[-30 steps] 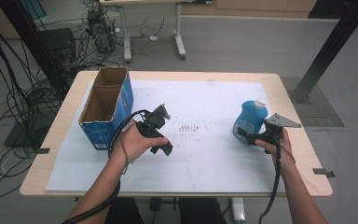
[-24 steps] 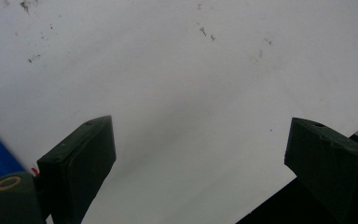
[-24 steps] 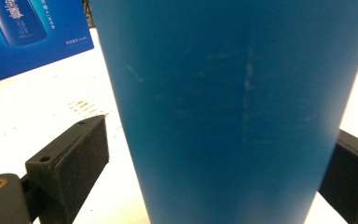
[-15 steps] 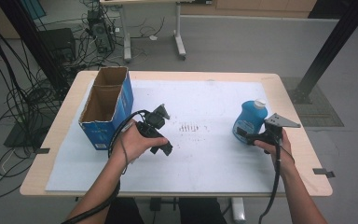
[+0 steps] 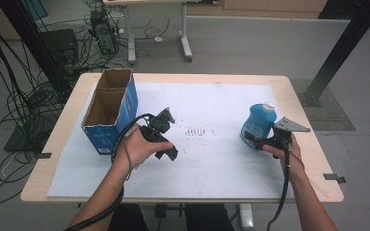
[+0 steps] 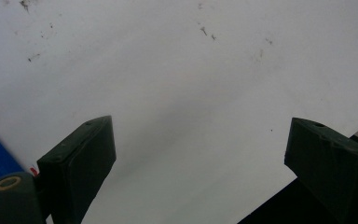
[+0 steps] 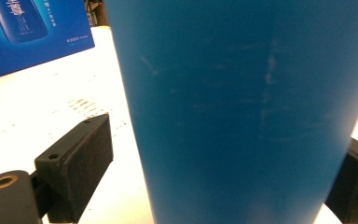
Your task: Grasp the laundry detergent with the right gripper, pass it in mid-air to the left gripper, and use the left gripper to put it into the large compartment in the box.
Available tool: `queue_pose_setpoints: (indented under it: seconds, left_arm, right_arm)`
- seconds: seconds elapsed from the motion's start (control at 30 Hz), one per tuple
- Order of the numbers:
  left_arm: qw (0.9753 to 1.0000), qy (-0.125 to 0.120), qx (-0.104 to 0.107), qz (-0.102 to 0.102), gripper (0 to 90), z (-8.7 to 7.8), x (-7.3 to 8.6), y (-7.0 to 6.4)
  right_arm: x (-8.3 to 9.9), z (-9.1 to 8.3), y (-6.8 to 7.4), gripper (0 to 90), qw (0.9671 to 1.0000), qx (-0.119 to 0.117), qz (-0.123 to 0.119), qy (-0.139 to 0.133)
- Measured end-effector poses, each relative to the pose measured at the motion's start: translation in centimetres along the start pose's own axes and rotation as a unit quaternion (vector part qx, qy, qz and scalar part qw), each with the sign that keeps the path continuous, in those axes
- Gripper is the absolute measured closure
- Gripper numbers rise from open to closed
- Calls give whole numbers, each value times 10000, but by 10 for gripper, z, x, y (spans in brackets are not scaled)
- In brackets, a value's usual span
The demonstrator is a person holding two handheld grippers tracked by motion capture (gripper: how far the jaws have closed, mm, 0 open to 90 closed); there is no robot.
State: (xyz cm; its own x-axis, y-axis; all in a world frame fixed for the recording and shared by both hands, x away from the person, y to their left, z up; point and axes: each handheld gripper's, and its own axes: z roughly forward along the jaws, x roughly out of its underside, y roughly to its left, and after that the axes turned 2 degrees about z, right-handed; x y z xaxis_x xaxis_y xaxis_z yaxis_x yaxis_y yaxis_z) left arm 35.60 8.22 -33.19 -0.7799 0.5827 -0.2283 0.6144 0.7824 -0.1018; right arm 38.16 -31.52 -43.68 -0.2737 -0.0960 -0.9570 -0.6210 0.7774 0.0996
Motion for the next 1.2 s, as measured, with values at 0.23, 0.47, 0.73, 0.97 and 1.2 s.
queue_pose_setpoints:
  seconds: [0.23,0.47,0.73,0.97,1.2]
  left_arm:
    - [10000,-28,-3,21,90,-2,-2,-1]
    - [10000,-32,-15,19,90,-3,-2,-1]
    - [10000,-27,-18,-4,91,-2,0,-1]
    - [10000,-12,-24,-31,91,-1,1,-1]
    - [10000,13,-28,-18,92,-1,-1,-1]
  right_arm:
    - [0,0,-1,126,10000,24,-39,-26]
    - [-2,-1,0,216,9999,25,-97,-89]
    - [-2,-1,1,302,9999,32,-112,-124]
    - [-2,0,1,337,9998,52,-150,-142]
    - [-2,-1,-1,391,9997,87,-111,-179]
